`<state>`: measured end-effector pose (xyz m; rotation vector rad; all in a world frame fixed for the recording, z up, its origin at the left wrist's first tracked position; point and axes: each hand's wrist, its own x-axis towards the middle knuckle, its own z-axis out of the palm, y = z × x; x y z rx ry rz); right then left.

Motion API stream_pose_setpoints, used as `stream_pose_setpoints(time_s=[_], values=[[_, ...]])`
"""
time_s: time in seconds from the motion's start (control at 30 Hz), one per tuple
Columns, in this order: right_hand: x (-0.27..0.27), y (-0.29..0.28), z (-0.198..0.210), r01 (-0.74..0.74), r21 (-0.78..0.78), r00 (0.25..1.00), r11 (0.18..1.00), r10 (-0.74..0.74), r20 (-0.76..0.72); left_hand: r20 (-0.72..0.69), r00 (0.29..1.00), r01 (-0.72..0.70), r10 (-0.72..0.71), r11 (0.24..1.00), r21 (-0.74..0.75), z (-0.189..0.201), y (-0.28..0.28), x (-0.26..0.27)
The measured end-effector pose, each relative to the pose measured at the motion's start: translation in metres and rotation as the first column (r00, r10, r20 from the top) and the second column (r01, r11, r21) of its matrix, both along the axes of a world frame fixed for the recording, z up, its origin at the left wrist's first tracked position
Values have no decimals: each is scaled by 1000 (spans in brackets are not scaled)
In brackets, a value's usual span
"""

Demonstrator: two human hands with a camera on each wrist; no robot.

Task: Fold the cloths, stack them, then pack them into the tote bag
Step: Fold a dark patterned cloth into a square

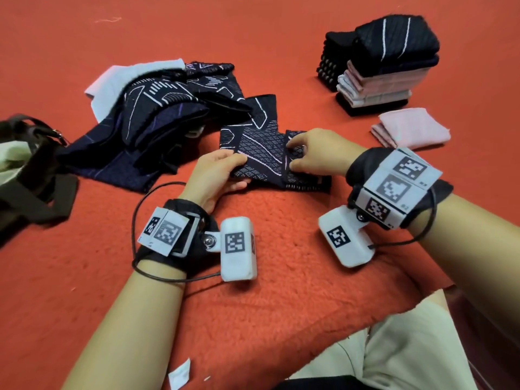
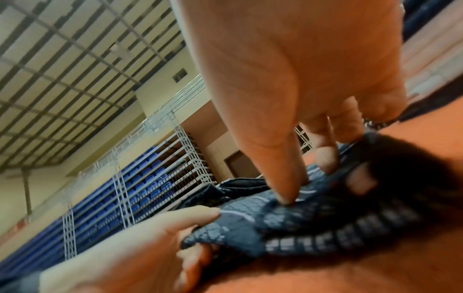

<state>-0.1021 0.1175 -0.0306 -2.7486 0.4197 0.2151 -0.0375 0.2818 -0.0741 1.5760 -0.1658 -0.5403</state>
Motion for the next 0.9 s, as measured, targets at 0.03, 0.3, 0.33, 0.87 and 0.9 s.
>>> stream_pose_setpoints(time_s=[0.03,0.3,0.33,0.87,0.9], values=[[-2,-3,-1,-8,-33,1000,999,8,-16,1,1000,-2,2,1000,1,0,0,-1],[-9,-10,-14,-58,-102,995,993,49,-89,112,993,45,-47,999,23,11,-7,-12],[-9,-10,-14,-56,-100,994,993,47,-94,139,989,57,-59,998,19,15,-10,-15],[-36,-46,-25,181,834,869,522,-482,114,478,722,180,-501,802,569,38,-74,-39],[-36,-47,-25,195,842,860,503,-501,100,459,688,194,-562,752,630,38,-78,-39]])
